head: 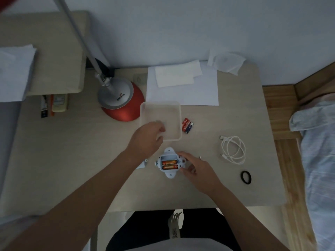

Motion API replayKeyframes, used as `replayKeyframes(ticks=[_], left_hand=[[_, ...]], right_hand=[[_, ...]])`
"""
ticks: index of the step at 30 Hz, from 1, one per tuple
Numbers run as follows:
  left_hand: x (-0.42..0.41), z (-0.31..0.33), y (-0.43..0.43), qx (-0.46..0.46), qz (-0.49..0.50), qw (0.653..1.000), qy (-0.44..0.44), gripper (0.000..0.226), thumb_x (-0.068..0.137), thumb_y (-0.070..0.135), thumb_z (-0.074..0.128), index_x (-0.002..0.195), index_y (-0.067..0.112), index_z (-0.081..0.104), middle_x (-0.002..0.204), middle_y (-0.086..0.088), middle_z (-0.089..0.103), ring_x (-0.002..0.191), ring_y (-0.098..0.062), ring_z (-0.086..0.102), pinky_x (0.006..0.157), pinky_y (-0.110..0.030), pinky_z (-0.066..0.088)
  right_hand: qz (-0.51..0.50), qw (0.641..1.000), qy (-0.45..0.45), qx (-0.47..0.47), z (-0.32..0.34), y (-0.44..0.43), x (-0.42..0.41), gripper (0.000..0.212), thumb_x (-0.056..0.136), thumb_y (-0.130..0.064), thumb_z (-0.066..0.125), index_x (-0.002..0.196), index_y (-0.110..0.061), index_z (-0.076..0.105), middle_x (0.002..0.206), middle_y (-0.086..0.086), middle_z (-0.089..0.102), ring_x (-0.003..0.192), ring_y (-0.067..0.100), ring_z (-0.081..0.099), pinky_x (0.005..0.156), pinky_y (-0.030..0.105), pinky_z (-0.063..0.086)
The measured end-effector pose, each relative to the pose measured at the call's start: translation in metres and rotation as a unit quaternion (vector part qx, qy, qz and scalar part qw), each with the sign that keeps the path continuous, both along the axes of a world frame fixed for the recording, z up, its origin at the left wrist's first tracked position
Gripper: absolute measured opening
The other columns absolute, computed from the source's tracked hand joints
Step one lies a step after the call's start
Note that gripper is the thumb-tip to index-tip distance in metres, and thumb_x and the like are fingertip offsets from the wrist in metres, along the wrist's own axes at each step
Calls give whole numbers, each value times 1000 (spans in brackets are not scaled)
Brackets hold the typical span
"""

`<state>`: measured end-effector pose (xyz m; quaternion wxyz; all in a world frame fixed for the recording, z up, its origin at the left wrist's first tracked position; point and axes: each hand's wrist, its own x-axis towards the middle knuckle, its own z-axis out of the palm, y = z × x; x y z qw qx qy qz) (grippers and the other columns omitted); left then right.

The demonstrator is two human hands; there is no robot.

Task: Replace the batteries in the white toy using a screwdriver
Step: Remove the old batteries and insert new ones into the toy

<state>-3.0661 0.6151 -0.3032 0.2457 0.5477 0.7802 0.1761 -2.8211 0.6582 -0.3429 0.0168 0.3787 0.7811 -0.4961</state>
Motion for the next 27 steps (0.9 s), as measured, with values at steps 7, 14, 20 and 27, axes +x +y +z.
replayKeyframes(ticks=[7, 14, 20, 27], left_hand=[[34, 5, -63, 113, 8, 993, 20, 23, 85, 10, 66, 107, 16, 66, 106, 3, 65, 102, -16, 59, 90, -24, 46], [62, -23, -101, 105, 41, 993, -36, 62, 82, 33, 75, 136, 11, 53, 134, -3, 57, 126, -18, 52, 109, -36, 42], [80, -35, -108, 58, 94, 990, -86, 84, 76, 48, 78, 144, 14, 43, 138, 2, 53, 128, -12, 48, 109, -26, 37], [88, -42, -107, 70, 136, 978, -140, 77, 74, 39, 83, 138, 18, 46, 130, 7, 55, 120, -8, 51, 102, -24, 43]], right_hand=[[0, 1000, -4, -4, 5, 0, -1, 53, 90, -20, 66, 137, -40, 50, 86, -22, 60, 71, 8, 59, 65, 12, 45], [13, 1000, 10, -5, 7, 0, -1, 53, 91, -13, 64, 138, -34, 49, 103, -15, 66, 70, 8, 60, 65, 13, 46], [9, 1000, 20, -2, 8, -2, 2, 51, 91, -14, 65, 136, -32, 51, 111, -14, 67, 69, 3, 61, 68, 12, 47], [15, 999, 28, 18, 7, -5, -1, 50, 92, -16, 66, 137, -30, 50, 110, -13, 66, 70, 3, 61, 67, 10, 46]])
